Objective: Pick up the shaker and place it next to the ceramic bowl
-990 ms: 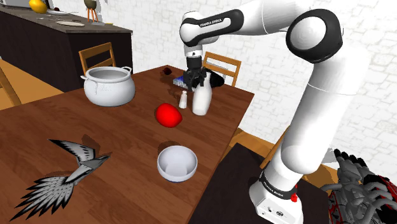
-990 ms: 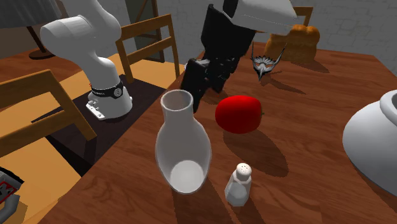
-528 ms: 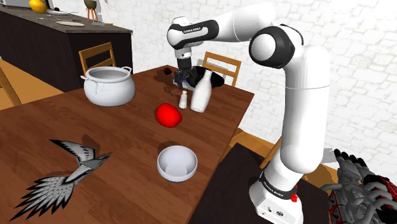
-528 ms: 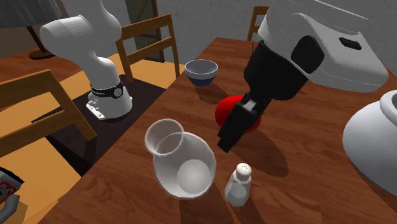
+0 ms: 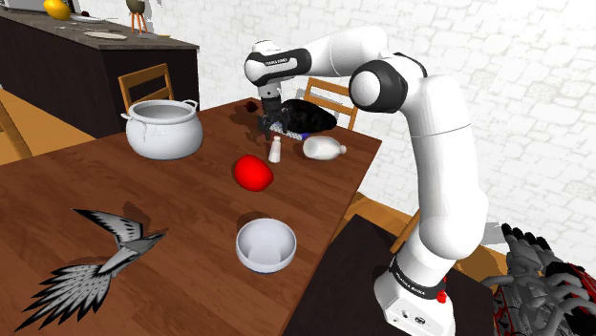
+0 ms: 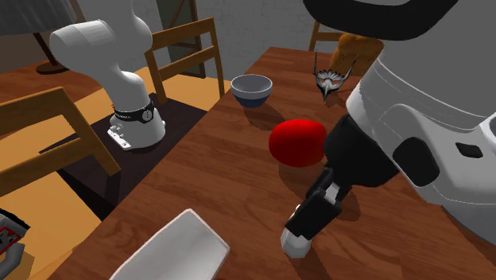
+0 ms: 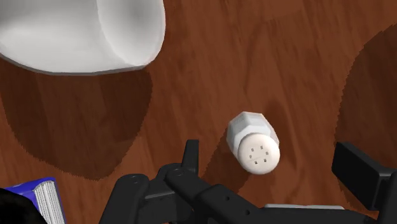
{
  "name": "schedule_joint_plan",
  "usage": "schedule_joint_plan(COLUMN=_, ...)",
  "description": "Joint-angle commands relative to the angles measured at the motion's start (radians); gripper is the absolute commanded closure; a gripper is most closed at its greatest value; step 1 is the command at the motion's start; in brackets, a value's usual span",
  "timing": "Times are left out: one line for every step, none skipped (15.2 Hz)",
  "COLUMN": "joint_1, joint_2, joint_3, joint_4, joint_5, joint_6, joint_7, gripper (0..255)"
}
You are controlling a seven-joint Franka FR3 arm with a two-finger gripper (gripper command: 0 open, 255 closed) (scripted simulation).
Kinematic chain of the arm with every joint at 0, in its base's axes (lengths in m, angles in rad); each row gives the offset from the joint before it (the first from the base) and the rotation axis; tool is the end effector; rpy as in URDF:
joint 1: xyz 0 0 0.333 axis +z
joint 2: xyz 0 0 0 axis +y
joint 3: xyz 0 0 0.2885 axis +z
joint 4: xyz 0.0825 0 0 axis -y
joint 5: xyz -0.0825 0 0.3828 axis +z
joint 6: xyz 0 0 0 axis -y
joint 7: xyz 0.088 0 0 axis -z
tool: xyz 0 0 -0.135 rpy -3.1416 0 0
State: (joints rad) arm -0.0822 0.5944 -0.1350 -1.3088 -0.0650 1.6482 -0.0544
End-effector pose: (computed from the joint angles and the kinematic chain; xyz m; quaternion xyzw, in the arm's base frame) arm 0.6556 -0.1377 0.3298 0.9874 -0.0673 -0.1328 0.0532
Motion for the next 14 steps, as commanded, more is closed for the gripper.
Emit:
schedule_joint_plan(joint_1=0.001, joint_2=-0.008, joint_3=0.0, joint_4=-0.04, joint_5=-0.001, joint_6=0.032, joint_7=0.002, gripper=0)
schedule_joint_plan(joint_1=0.0, joint_2=-0.01, joint_3=0.0, joint_4=-0.056, joint_5=-0.001, joint_6=0.047, joint_7=0.003, gripper=0)
schedule_joint_plan(joint_1=0.0, joint_2=-0.011, joint_3=-0.001, joint_4=-0.066, joint_5=-0.002, joint_6=0.055, joint_7=0.003, gripper=0)
schedule_joint_plan(joint_1=0.0, joint_2=-0.011, joint_3=-0.001, joint_4=-0.066, joint_5=-0.002, joint_6=0.055, joint_7=0.003, gripper=0)
schedule_joint_plan(joint_1=0.0, joint_2=-0.011, joint_3=-0.001, joint_4=-0.066, joint_5=-0.002, joint_6=0.055, joint_7=0.003, gripper=0)
schedule_joint_plan(joint_1=0.0, joint_2=-0.011, joint_3=-0.001, joint_4=-0.066, joint_5=-0.002, joint_6=0.055, joint_7=0.003, gripper=0)
schedule_joint_plan(joint_1=0.0, joint_2=-0.011, joint_3=-0.001, joint_4=-0.066, joint_5=-0.002, joint_6=0.055, joint_7=0.003, gripper=0)
schedule_joint_plan(joint_1=0.0, joint_2=-0.011, joint_3=-0.001, joint_4=-0.066, joint_5=-0.002, joint_6=0.055, joint_7=0.003, gripper=0)
schedule_joint_plan(joint_1=0.0, joint_2=-0.011, joint_3=-0.001, joint_4=-0.066, joint_5=-0.002, joint_6=0.055, joint_7=0.003, gripper=0)
schedule_joint_plan(joint_1=0.0, joint_2=-0.011, joint_3=-0.001, joint_4=-0.065, joint_5=-0.002, joint_6=0.055, joint_7=0.003, gripper=0)
schedule_joint_plan(joint_1=0.0, joint_2=-0.011, joint_3=-0.001, joint_4=-0.065, joint_5=-0.002, joint_6=0.055, joint_7=0.003, gripper=0)
schedule_joint_plan(joint_1=0.0, joint_2=-0.011, joint_3=-0.001, joint_4=-0.065, joint_5=-0.002, joint_6=0.055, joint_7=0.003, gripper=255)
schedule_joint_plan(joint_1=0.0, joint_2=-0.011, joint_3=-0.001, joint_4=-0.065, joint_5=-0.002, joint_6=0.055, joint_7=0.003, gripper=255)
schedule_joint_plan(joint_1=0.0, joint_2=-0.011, joint_3=-0.001, joint_4=-0.065, joint_5=-0.002, joint_6=0.055, joint_7=0.003, gripper=255)
